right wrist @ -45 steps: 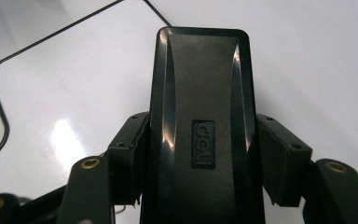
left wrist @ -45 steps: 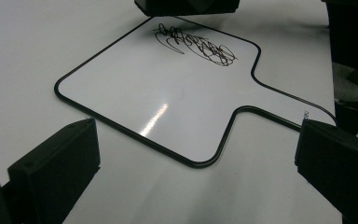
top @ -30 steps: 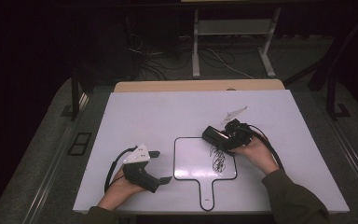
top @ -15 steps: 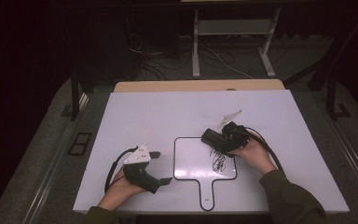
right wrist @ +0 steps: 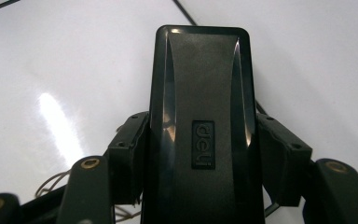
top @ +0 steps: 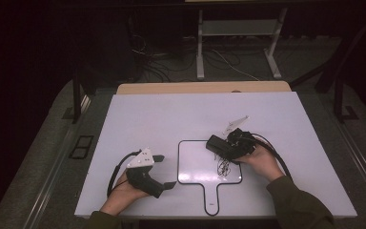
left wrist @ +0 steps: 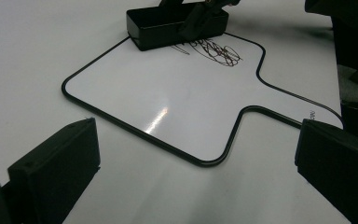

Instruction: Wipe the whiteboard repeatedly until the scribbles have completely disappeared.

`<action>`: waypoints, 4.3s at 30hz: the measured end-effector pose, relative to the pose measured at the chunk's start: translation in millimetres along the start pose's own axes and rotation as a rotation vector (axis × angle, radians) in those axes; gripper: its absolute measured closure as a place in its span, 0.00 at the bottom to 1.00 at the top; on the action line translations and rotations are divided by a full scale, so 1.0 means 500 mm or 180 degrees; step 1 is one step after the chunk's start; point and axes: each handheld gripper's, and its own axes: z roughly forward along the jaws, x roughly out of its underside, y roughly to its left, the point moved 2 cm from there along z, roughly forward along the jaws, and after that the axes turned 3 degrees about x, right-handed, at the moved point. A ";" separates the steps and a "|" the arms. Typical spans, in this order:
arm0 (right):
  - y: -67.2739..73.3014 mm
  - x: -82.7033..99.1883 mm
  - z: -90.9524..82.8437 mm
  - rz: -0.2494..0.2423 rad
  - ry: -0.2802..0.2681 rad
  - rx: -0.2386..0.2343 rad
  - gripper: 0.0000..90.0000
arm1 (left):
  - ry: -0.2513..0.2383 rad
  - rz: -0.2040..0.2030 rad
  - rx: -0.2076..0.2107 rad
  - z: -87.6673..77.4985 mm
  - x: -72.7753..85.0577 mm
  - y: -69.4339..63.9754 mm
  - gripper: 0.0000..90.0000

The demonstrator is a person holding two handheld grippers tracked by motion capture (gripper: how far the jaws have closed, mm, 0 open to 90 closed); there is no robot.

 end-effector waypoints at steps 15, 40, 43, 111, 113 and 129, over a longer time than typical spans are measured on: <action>0.049 0.025 -0.021 -0.0189 0.0027 -0.0054 0.43 | -0.0016 0.0005 0.0001 0.000 -0.001 -0.002 0.00; 0.138 0.066 -0.054 -0.0468 0.0039 -0.0235 0.43 | -0.0009 0.0006 -0.0004 0.000 -0.001 -0.004 0.00; 0.132 0.065 -0.053 -0.0513 0.0044 -0.0230 0.43 | -0.0013 0.0005 -0.0004 0.000 -0.002 -0.004 0.00; -0.002 0.007 -0.006 -0.0117 0.0037 -0.0046 0.43 | 0.0006 -0.0006 0.0012 0.001 0.000 -0.004 0.00; 0.006 0.013 -0.011 -0.0140 0.0036 -0.0066 0.43 | 0.0003 -0.0007 0.0015 0.001 -0.001 -0.005 0.00; 0.086 0.055 -0.045 -0.0408 0.0081 -0.0190 0.43 | -0.0001 -0.0016 0.0015 0.001 -0.001 -0.006 0.00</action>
